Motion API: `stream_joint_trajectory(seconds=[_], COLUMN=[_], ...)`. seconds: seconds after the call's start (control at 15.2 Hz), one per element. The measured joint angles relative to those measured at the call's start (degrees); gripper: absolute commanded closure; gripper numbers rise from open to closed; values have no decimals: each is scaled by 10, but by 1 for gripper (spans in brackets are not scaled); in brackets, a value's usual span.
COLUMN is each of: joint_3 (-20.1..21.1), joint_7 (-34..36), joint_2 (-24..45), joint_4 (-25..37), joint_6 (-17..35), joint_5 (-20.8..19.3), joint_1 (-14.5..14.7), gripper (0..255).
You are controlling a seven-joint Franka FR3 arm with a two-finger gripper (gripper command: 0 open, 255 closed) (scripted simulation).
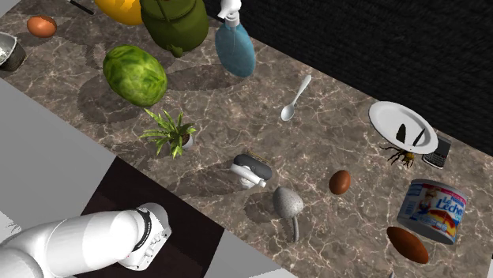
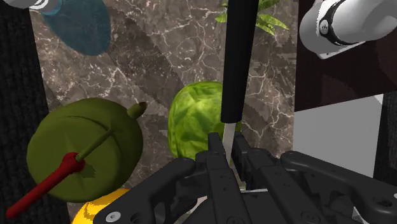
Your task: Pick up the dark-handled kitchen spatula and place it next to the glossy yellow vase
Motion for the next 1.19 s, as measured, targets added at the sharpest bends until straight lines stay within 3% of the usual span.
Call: stream_joint_trajectory(seconds=[0.73,1.19], joint_3=[79,114], joint_7=[138,209], joint_2=[97,197], joint_4=[102,221], joint_6=[-17,-41], joint_5=[39,52], joint_1=[54,88], gripper=[255,255])
